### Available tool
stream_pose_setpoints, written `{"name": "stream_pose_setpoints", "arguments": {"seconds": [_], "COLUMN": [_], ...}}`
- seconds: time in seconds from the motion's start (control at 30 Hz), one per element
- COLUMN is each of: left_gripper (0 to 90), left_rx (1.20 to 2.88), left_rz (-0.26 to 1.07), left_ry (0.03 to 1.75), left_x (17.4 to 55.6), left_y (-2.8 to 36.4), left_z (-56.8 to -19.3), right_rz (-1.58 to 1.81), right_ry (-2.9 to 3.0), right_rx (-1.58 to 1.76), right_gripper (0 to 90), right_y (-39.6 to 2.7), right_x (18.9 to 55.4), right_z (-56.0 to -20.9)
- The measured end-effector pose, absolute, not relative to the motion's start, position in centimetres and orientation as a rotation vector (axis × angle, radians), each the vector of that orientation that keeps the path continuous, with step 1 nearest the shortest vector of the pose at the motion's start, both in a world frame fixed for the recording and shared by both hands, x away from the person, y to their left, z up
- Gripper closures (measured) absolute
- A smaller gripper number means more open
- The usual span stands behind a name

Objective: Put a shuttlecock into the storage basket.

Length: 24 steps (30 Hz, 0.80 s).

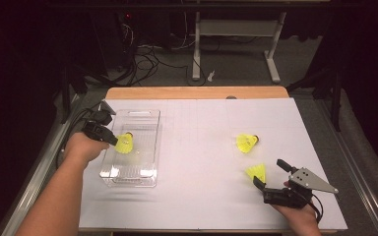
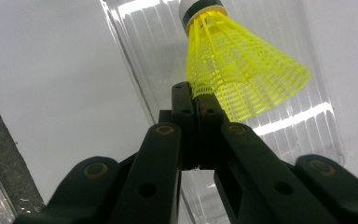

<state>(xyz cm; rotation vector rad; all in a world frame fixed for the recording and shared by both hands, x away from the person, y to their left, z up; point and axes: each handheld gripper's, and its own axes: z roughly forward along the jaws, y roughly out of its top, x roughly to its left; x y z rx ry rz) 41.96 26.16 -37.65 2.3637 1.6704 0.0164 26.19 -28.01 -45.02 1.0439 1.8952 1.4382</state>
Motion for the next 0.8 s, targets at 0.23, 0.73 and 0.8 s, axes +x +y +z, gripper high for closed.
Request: {"name": "stream_pose_setpoints", "arguments": {"seconds": [0.23, 0.73, 0.8], "left_gripper": [89.3, 89.1, 89.2], "left_rx": [2.369, 2.357, 2.359], "left_rz": [0.020, 0.031, 0.032], "left_ry": [1.677, 1.682, 1.684], "left_x": [42.1, 42.5, 42.5], "left_y": [26.0, 25.7, 25.7], "left_z": [-38.0, -38.8, -39.0], "right_rz": [1.439, 1.440, 1.439], "right_ry": [1.895, 1.893, 1.894], "right_rx": [1.041, 1.041, 1.039], "right_gripper": [0.6, 0.6, 0.6], "right_y": [-28.0, -28.0, -28.0], "right_x": [26.2, 26.2, 26.2], "right_z": [-45.0, -45.0, -45.0]}}
